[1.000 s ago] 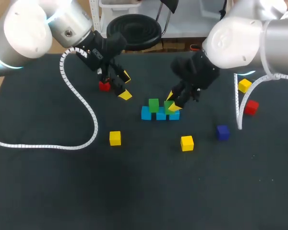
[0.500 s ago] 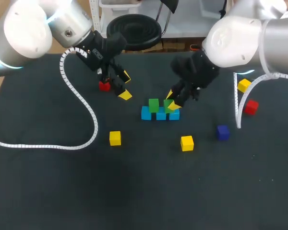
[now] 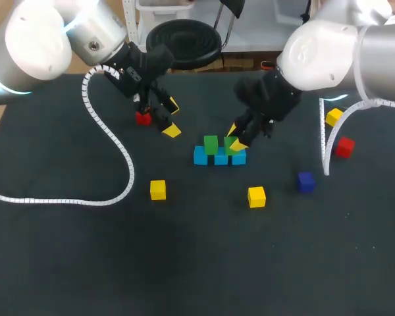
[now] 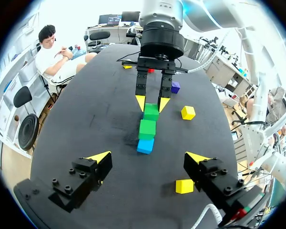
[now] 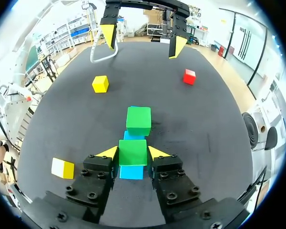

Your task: Place the blue cubes, place green cubes on the blue cubes, place the yellow cubes on the green cubes, then place the red cubes on the yellow cubes, and place purple cube on the red cubes.

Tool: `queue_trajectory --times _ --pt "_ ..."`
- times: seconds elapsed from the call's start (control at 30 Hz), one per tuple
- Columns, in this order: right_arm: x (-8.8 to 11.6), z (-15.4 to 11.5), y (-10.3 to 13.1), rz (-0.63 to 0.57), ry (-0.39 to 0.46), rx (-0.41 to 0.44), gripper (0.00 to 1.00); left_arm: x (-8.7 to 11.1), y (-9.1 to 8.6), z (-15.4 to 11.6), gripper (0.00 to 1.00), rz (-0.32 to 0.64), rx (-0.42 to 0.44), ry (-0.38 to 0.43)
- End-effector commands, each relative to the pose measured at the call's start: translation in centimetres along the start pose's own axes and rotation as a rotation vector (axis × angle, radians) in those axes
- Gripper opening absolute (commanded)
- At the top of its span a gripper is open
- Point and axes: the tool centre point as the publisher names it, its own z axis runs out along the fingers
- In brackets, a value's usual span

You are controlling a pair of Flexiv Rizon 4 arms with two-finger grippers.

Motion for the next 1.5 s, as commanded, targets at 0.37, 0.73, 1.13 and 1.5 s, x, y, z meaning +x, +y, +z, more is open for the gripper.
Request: queue_trajectory --times 0.37,0.73,1.13,1.5 --pt "0.1 -0.3 0.3 0.007 -0.005 0.0 1.0 0.1 0.0 0.0 1.0 0.002 0.0 0.0" --pt "0.7 -2.6 1.5 -0.011 -0.02 0.022 1.0 0.1 0.0 0.0 1.0 0.002 0.0 0.0" --pt "2.0 -6.1 5.7 0.06 0.009 0.11 1.0 0.1 0.0 0.0 1.0 0.002 0.0 0.0" --pt "2.6 -7.8 8.7 0.1 0.036 0.129 1.0 0.1 0.0 0.0 1.0 0.002 0.0 0.0"
